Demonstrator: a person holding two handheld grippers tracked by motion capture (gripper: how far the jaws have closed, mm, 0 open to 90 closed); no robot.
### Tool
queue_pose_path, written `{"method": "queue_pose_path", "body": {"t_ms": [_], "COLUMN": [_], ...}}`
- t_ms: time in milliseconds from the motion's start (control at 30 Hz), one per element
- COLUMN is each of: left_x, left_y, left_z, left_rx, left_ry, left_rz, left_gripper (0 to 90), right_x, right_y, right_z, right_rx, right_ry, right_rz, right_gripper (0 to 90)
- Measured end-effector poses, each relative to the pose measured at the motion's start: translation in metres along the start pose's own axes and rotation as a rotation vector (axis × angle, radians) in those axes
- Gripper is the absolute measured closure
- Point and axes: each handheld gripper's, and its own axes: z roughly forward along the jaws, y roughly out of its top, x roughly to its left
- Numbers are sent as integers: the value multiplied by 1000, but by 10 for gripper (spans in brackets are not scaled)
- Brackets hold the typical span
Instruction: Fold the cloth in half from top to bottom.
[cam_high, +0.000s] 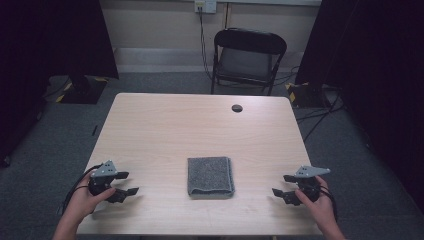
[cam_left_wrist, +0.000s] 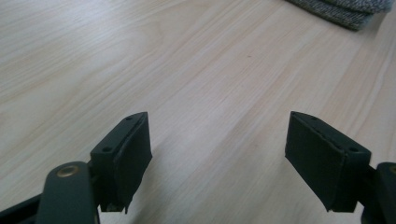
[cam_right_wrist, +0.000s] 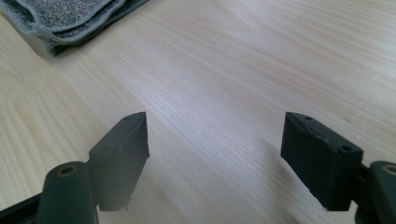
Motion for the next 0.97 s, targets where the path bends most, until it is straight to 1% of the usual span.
{"method": "queue_pose_path", "body": {"t_ms": [67,167,233,400,433,500,567,667,733,833,867,967], "left_x": [2,2,2,3,3,4,4,5,4,3,3,3], "left_y": [-3,-5,-6,-9,-10,-11,-12,-14,-14,-14,-15,-15], "left_z": [-1,-1,-1,0,0,0,1,1,2,3,4,4], "left_rx": [3,18,20,31,30,27,23,11,15,13,5,7], "left_ry": [4,10,13,20,20,27,37,37,40,34,34,39], "left_rz": [-1,-4,-4,4,15,19,35,52,77,75,74,76], "left_gripper": [224,225,226,225,224,223,223,220,214,186,180,174], "right_x": [-2,-4,-5,-6,-6,-6,-5,-4,-2,-2,-2,-1], "right_y": [-2,-3,-4,-6,-7,-7,-7,-8,-8,-10,-10,-9], "right_z": [0,0,1,2,3,4,5,7,8,10,10,10], "right_rx": [3,8,13,23,25,24,24,22,17,-1,-1,-1], "right_ry": [3,-6,-20,-30,-33,-41,-44,-54,-63,-69,-69,-72], "right_rz": [4,6,-4,-11,-12,-22,-25,-48,-60,-61,-61,-59], "right_gripper": [228,229,230,229,229,223,216,198,194,182,182,180]}}
